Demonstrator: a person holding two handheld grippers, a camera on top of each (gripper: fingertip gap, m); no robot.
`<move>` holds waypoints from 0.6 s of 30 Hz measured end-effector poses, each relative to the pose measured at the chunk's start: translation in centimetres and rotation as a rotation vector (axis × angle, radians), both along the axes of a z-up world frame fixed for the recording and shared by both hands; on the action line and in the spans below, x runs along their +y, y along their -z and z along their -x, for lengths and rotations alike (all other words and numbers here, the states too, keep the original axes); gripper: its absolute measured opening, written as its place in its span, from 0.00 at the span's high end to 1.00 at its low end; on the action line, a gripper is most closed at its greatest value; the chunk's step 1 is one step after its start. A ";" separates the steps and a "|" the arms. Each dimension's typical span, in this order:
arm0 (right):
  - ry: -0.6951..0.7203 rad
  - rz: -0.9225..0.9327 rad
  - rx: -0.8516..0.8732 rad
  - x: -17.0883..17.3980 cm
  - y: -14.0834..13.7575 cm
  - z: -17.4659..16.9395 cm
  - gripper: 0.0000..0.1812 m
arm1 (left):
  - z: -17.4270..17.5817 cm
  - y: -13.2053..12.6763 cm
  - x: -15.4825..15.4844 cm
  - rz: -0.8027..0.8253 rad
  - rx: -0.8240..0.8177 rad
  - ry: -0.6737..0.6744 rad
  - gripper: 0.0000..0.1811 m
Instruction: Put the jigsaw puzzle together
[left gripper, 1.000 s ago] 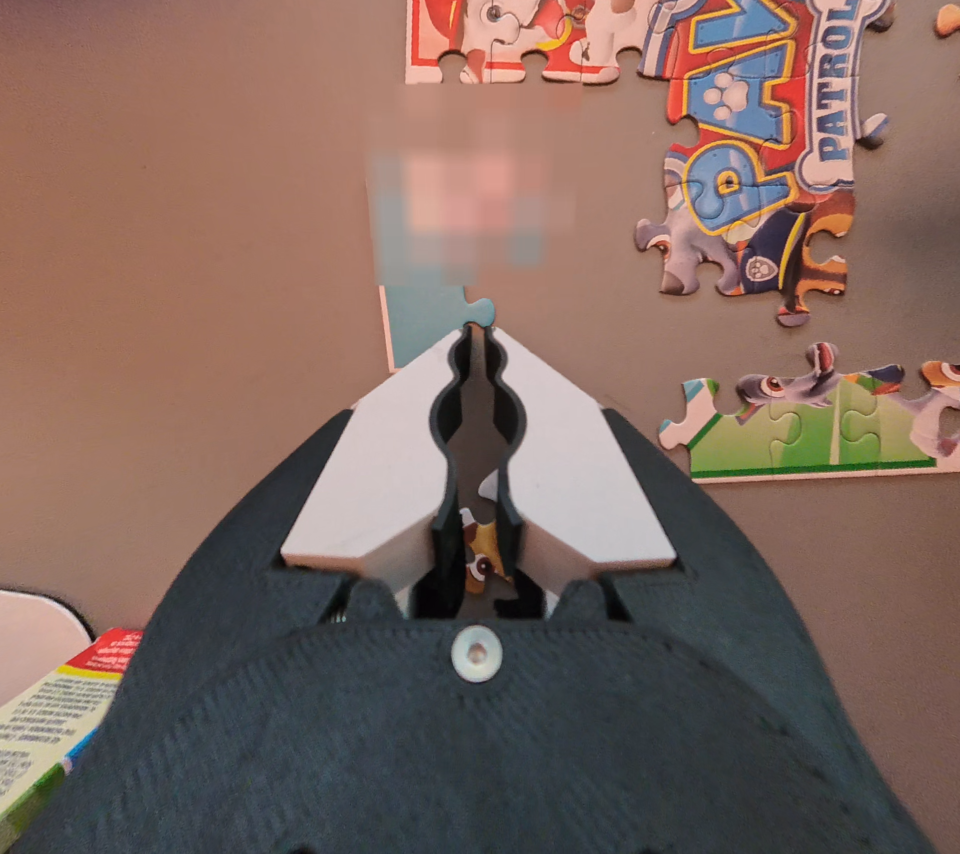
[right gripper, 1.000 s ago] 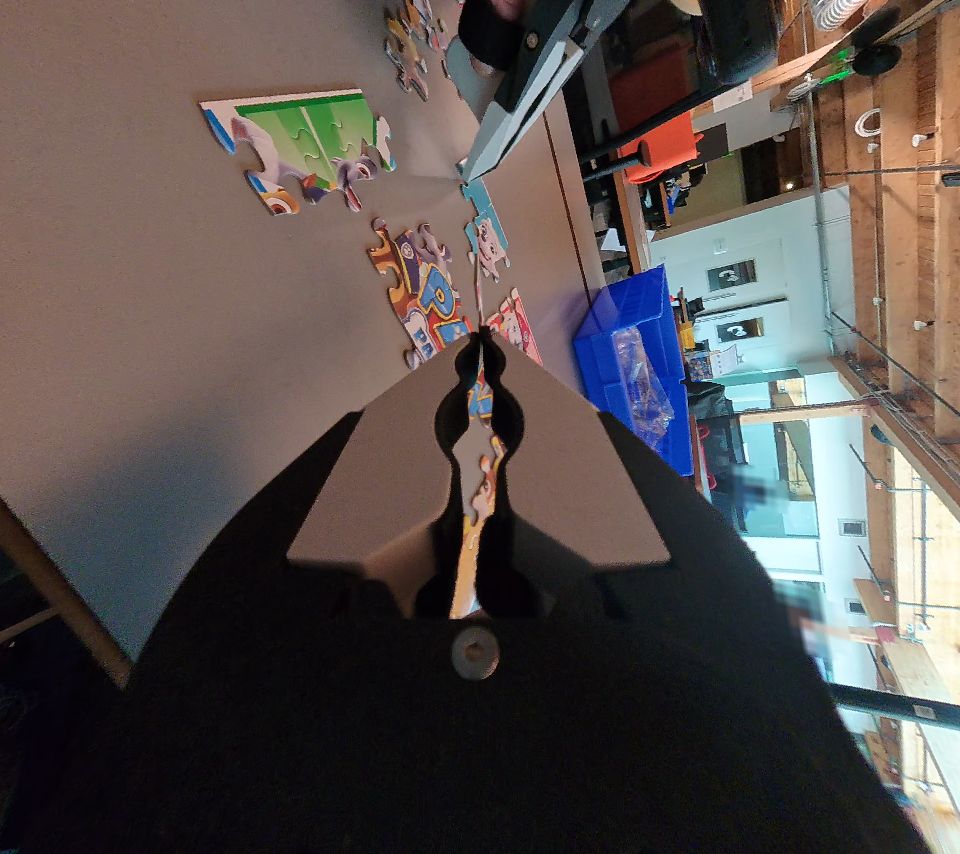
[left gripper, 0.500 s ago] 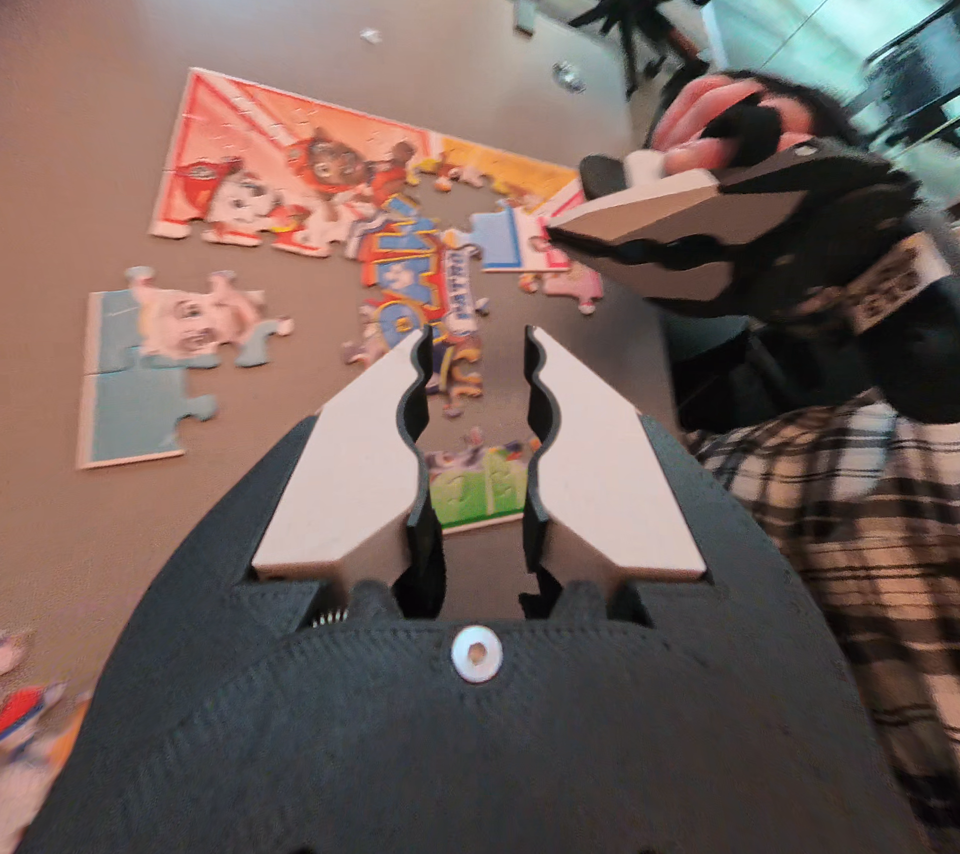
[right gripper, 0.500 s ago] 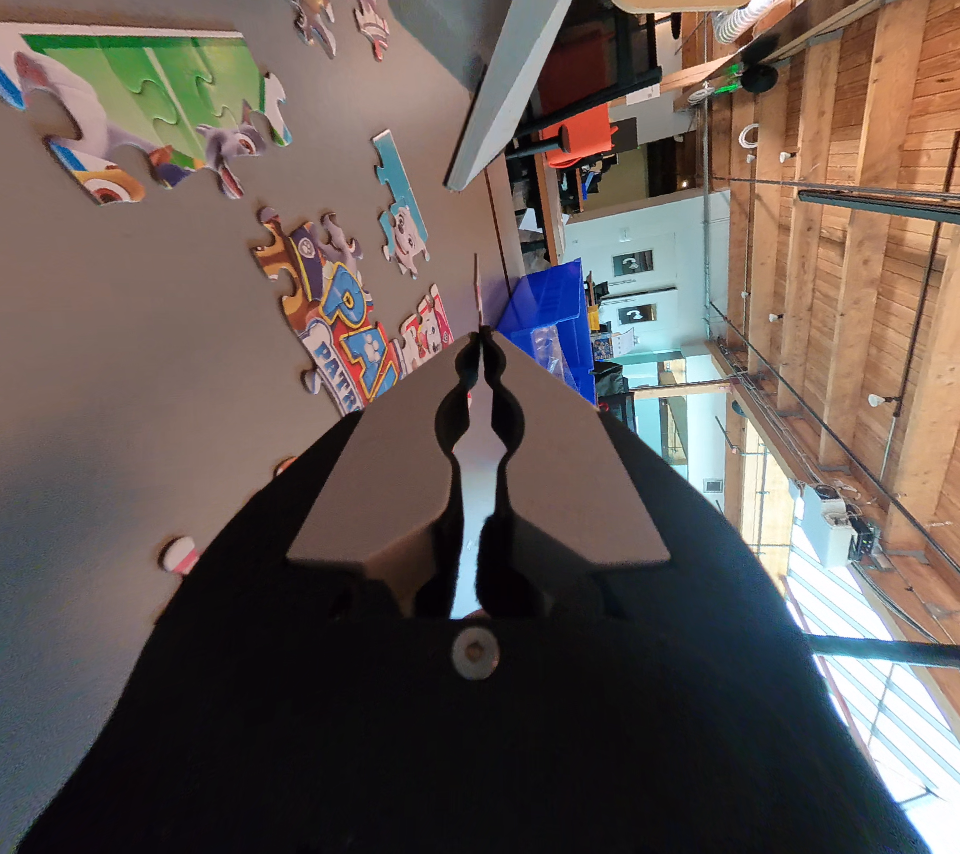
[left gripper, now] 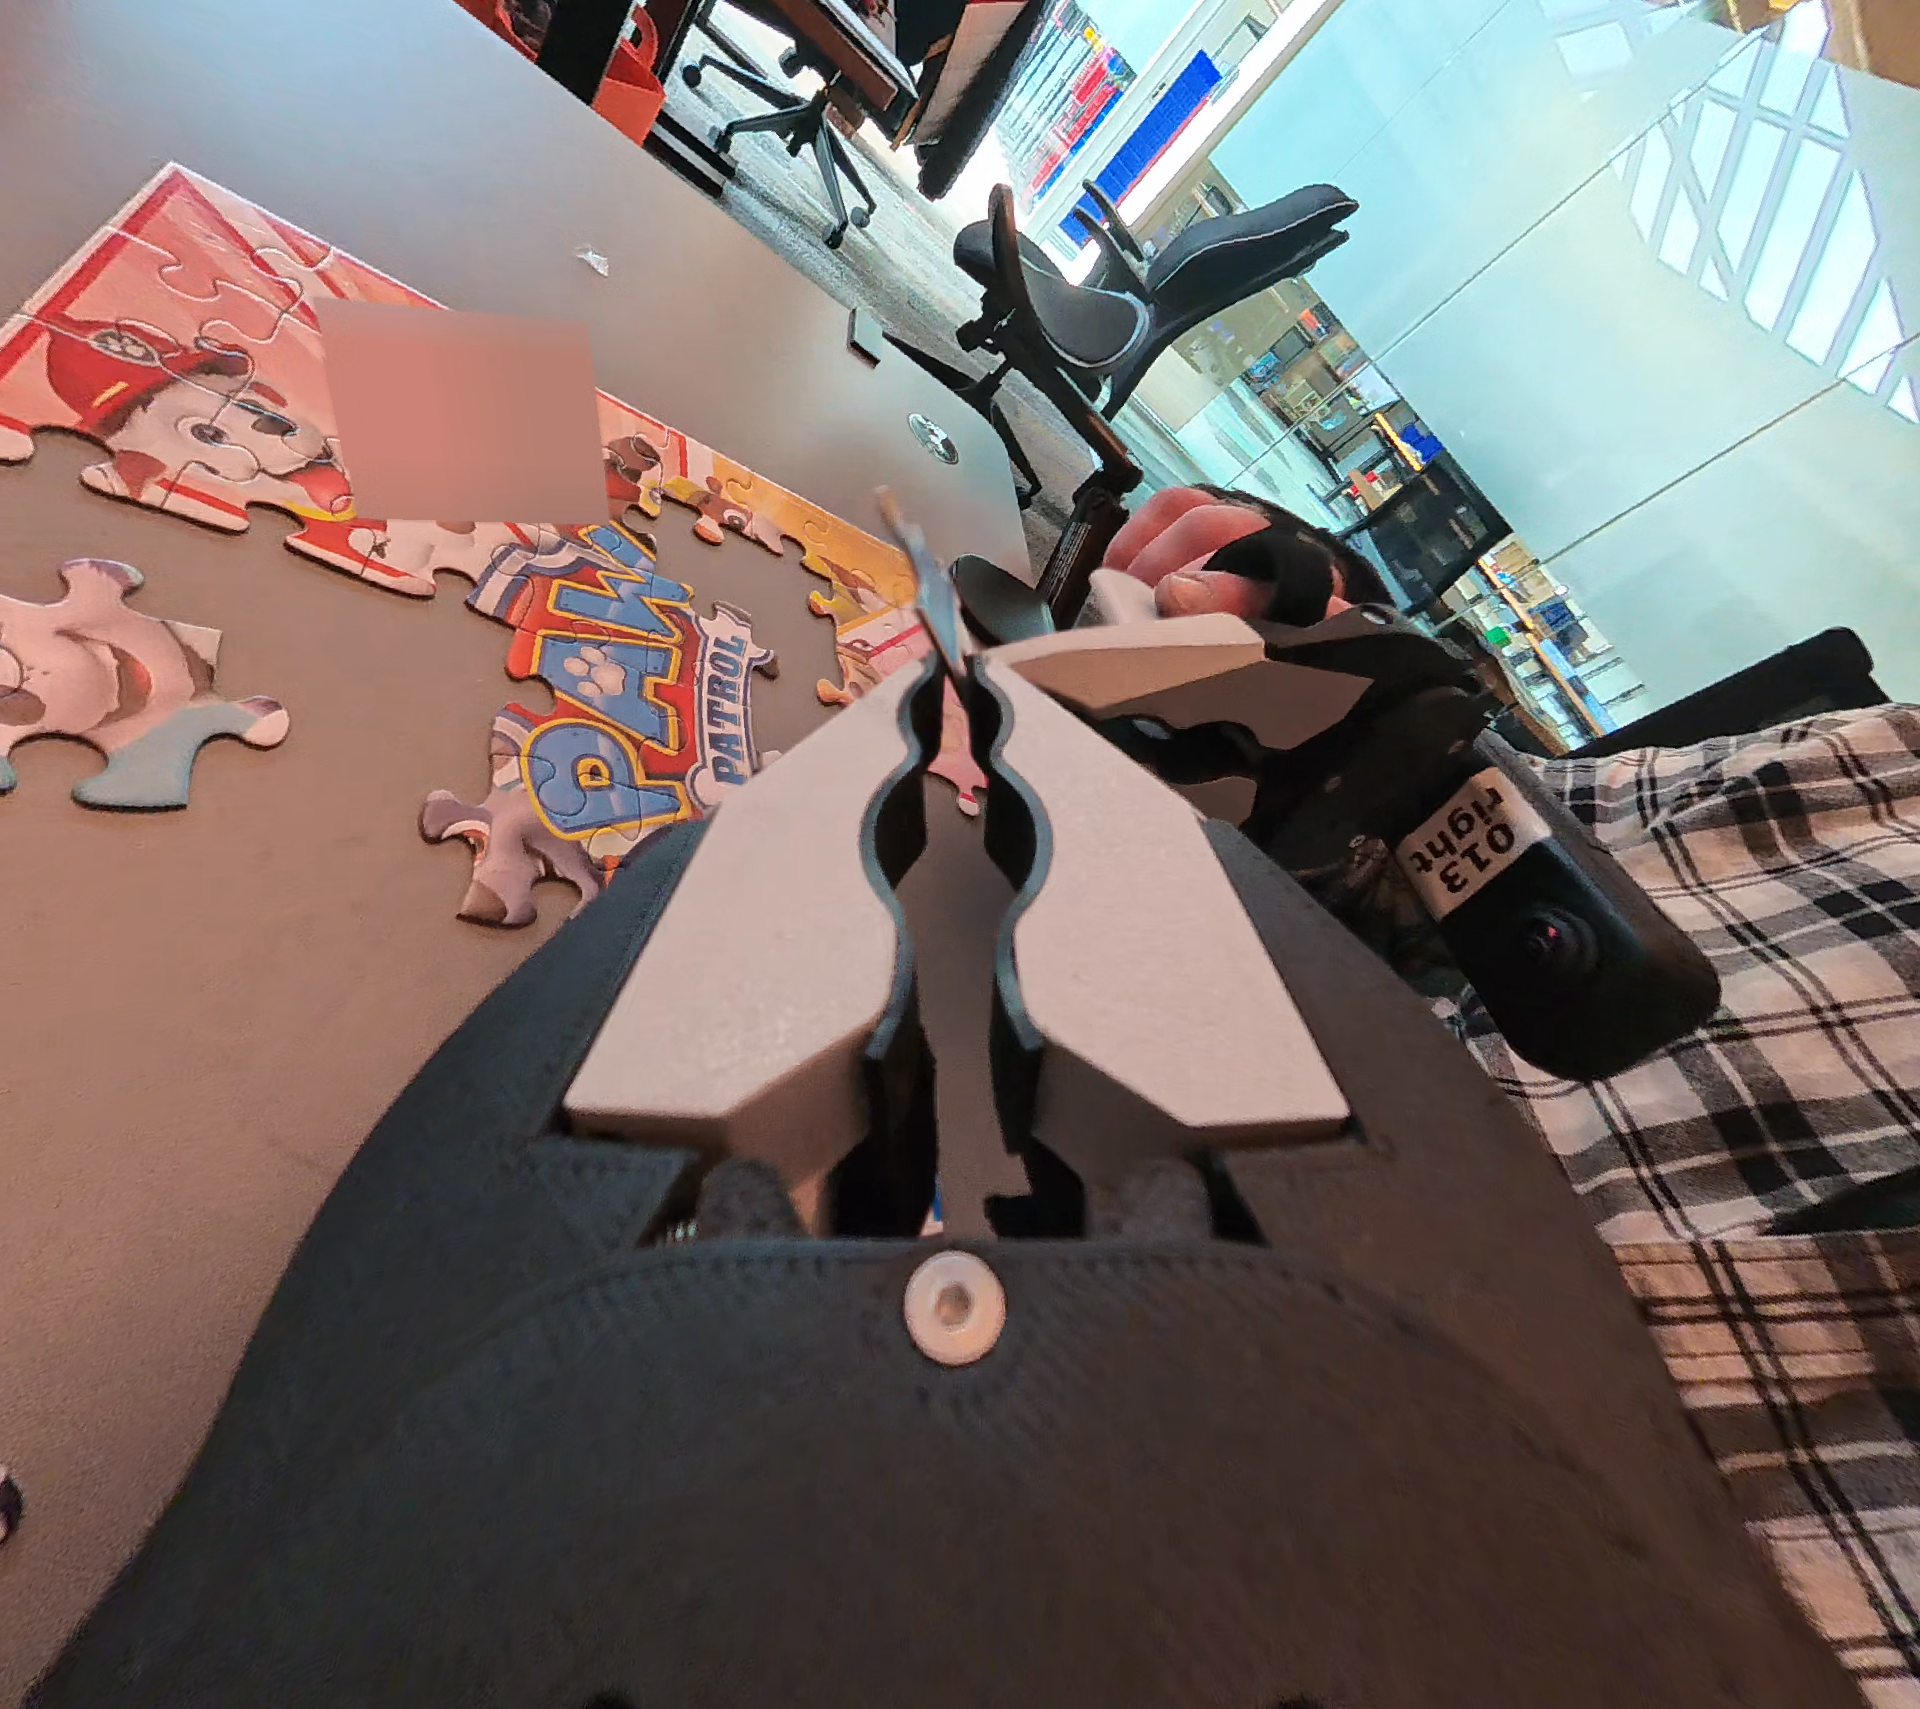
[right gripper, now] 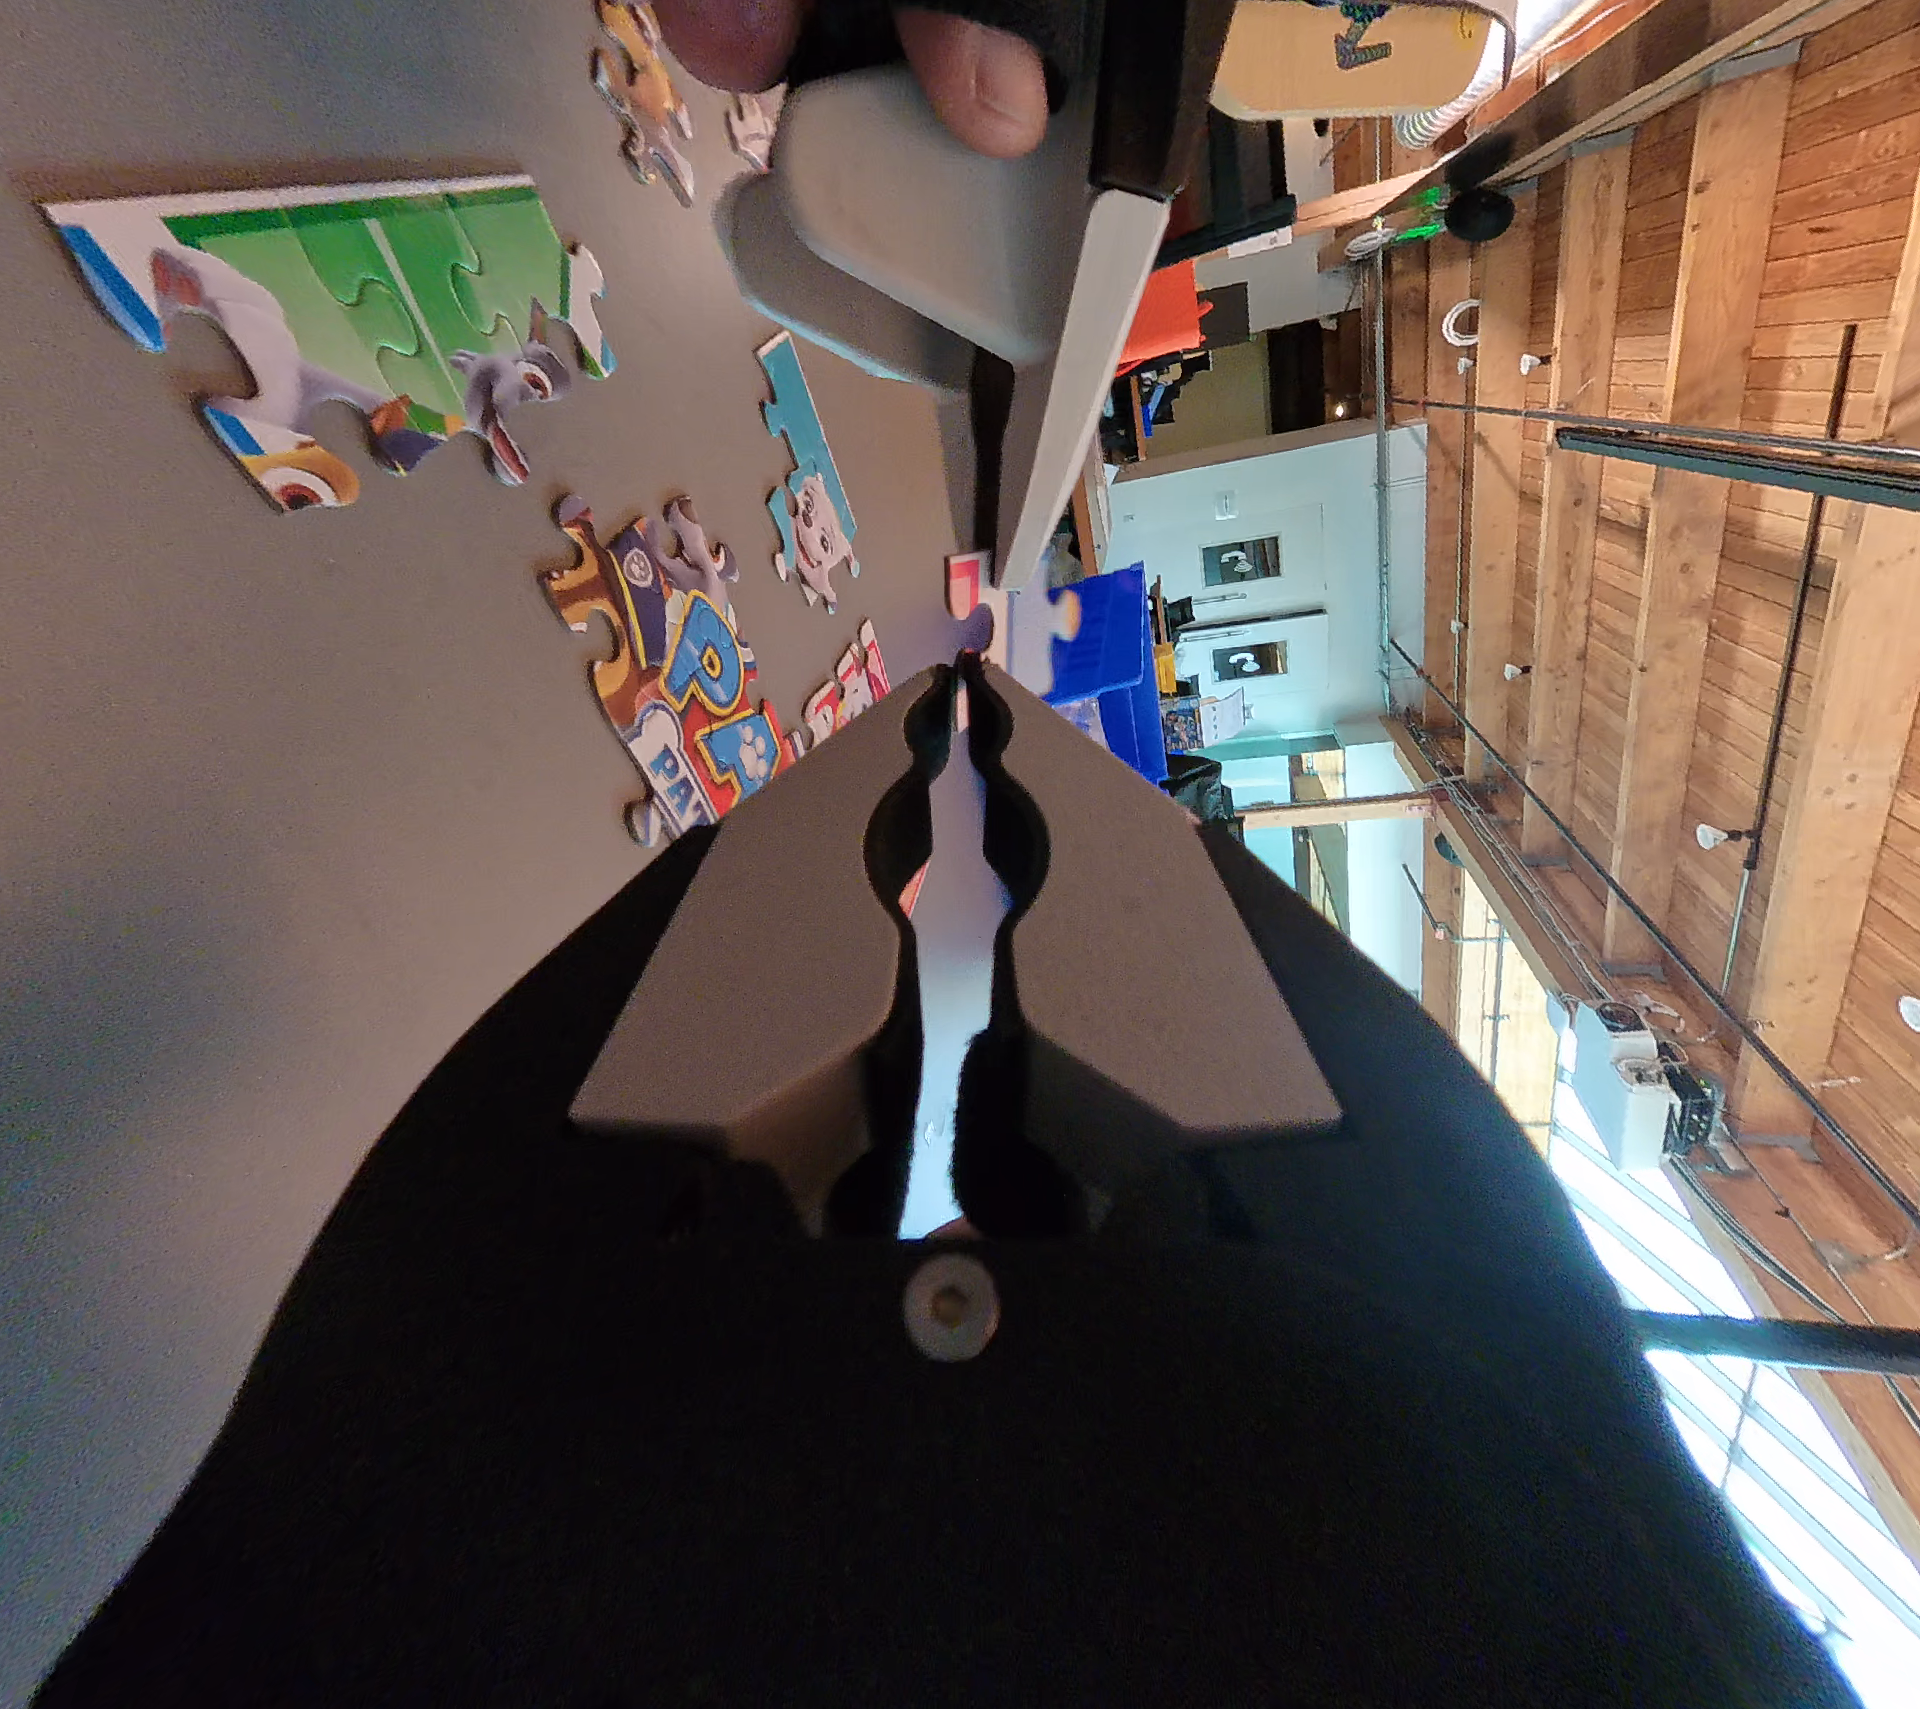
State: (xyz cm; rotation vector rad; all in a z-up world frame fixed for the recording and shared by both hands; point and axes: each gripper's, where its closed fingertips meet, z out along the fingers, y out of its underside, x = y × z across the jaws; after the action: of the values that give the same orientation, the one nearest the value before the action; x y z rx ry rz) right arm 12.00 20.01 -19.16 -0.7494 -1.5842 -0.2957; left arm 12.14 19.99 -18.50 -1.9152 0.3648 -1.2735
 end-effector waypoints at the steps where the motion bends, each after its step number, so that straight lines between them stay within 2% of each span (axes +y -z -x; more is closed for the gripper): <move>1: -0.008 0.001 -0.004 -0.2 0.1 0.1 1.00 | 0.0 -0.1 -0.2 -0.003 -0.006 0.010 0.99; 6: -0.083 0.136 -0.030 -1.7 0.9 0.4 1.00 | 0.4 0.4 -0.8 -0.016 0.061 0.038 1.00; 9: -0.118 0.380 0.000 -1.9 0.9 0.1 0.96 | 1.0 0.9 -1.0 -0.037 0.169 0.045 1.00; 11: -0.123 0.479 0.050 -1.4 0.1 -0.3 0.95 | 1.2 1.1 -1.2 -0.046 0.224 0.062 1.00; 18: -0.156 0.901 0.152 -0.4 -1.1 -0.6 0.87 | 0.7 0.6 -2.1 -0.074 0.317 0.166 1.00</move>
State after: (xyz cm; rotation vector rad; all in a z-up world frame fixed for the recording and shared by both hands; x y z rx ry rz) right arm 12.63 19.62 -18.07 -1.2777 -1.5922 0.6251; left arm 11.41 17.91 -19.12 -2.0580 0.7369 -1.0407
